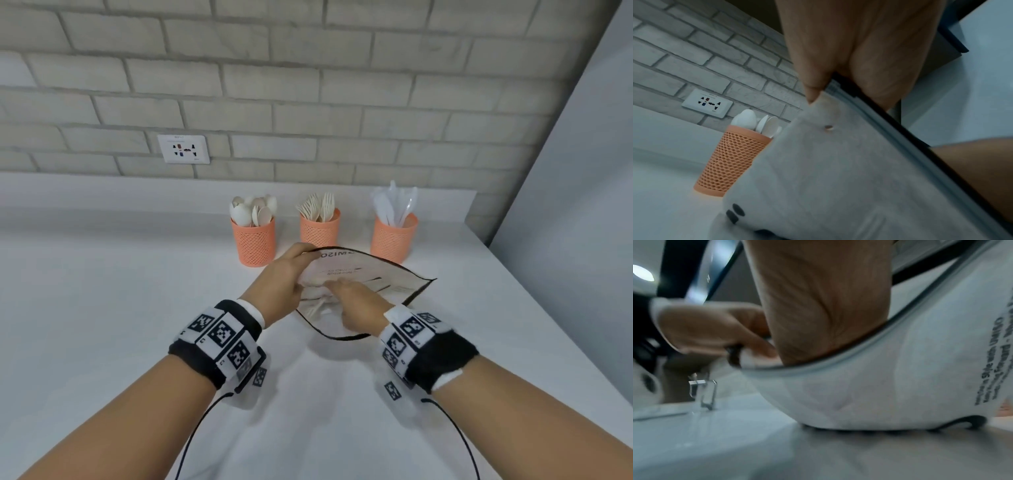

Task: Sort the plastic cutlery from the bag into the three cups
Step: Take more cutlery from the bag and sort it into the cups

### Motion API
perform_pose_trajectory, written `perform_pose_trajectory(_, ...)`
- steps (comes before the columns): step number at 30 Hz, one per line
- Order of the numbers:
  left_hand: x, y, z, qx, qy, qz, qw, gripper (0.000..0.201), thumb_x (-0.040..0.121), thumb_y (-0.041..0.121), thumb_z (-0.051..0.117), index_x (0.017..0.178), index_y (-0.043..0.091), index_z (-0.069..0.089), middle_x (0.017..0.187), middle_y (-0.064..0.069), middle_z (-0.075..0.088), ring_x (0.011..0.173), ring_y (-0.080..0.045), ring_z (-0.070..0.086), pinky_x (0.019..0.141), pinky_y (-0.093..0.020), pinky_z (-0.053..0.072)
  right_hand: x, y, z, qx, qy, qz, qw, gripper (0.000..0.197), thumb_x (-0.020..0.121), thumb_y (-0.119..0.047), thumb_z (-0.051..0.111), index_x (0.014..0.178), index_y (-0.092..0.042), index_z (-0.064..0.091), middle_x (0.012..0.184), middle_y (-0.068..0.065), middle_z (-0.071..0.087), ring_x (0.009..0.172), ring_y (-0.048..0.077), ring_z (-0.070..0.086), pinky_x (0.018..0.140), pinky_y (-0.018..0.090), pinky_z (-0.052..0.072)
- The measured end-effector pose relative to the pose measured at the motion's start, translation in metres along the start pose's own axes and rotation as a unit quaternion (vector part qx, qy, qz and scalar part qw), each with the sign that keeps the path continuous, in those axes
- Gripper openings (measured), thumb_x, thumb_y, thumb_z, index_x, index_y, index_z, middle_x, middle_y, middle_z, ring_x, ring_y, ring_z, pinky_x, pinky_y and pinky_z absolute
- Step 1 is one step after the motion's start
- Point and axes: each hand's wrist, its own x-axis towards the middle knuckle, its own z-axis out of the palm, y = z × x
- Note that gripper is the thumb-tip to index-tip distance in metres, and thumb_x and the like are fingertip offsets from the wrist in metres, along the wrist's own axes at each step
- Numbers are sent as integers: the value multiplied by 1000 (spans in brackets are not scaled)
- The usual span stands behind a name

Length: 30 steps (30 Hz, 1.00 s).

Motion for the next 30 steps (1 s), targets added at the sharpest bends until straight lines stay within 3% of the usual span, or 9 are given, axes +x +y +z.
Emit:
perform_pose_trajectory(3, -6, -1, -3, -17, -12, 14, 1000, 63, 75, -16, 50, 134, 8, 46, 140, -3, 42, 125, -19, 46, 92, -3, 24, 18, -3, 5, -96, -11, -25, 995, 77, 85, 0, 54, 147, -25, 17, 155, 8, 17, 144, 28, 12, 117, 44, 20)
perform_pose_trajectory(5, -8, -3, -6, -27, -10, 3, 1000, 63, 76, -15, 50, 135, 7, 44, 141, -3, 41, 126, -19, 45, 92, -2, 23, 30, -12, 12, -149, -29, -90, 984, 68, 85, -6, 56, 143, -29, 29, 154, 6, 19, 144, 28, 9, 116, 48, 17)
perform_pose_trajectory(9, -11, -8, -11, -32, -4, -23, 999, 64, 76, -15, 49, 136, 8, 43, 142, -2, 39, 124, -18, 45, 87, 7, 19, 39, -24, 17, -125, 15, -126, 984, 34, 94, -26, 49, 125, -12, 56, 139, 5, 45, 131, 24, 35, 108, 40, 27)
perform_pose_trajectory(15, -5, -13, -19, -48, 15, -41, 998, 64, 75, -16, 45, 135, 7, 44, 140, -6, 41, 126, -20, 43, 84, 10, 18, 27, -33, -11, 0, 99, -173, 980, 16, 89, -13, 44, 91, -2, 55, 93, 18, 63, 87, 30, 57, 66, 30, 31)
perform_pose_trajectory(17, -3, -14, -21, -48, 13, -39, 998, 64, 76, -16, 45, 135, 8, 44, 141, -5, 40, 127, -19, 41, 83, 12, 16, 30, -26, -10, -41, 81, -127, 988, 15, 91, -12, 47, 101, -4, 55, 104, 16, 61, 97, 30, 56, 70, 31, 34)
perform_pose_trajectory(19, -3, -14, -22, -48, 8, -30, 998, 64, 76, -16, 45, 135, 9, 44, 140, -4, 41, 126, -18, 42, 83, 11, 17, 36, -15, -6, -67, 49, -55, 995, 41, 87, -10, 53, 127, -7, 45, 127, 15, 47, 118, 30, 45, 90, 34, 39)
perform_pose_trajectory(21, -5, -15, -21, -51, -1, -22, 998, 65, 76, -16, 44, 135, 10, 45, 139, -3, 42, 124, -18, 44, 83, 10, 19, 42, -6, -4, -82, 0, 8, 997, 77, 81, -10, 61, 146, -15, 20, 144, 12, 27, 134, 30, 27, 111, 39, 29)
perform_pose_trajectory(24, -7, -16, -18, -62, -18, -10, 998, 66, 75, -16, 43, 135, 12, 45, 138, -2, 42, 123, -15, 44, 84, 9, 21, 51, -1, -1, -99, -73, 45, 991, 103, 73, -15, 71, 149, -21, 1, 155, 8, 11, 144, 29, 13, 118, 43, 14)
perform_pose_trajectory(30, -10, -15, -13, -76, -27, -3, 997, 65, 76, -14, 45, 135, 14, 46, 136, -1, 44, 112, -11, 47, 81, 6, 27, 61, -9, 8, -146, -93, 80, 982, 83, 75, -19, 68, 144, -20, 22, 151, 6, 16, 141, 29, 14, 115, 44, 18)
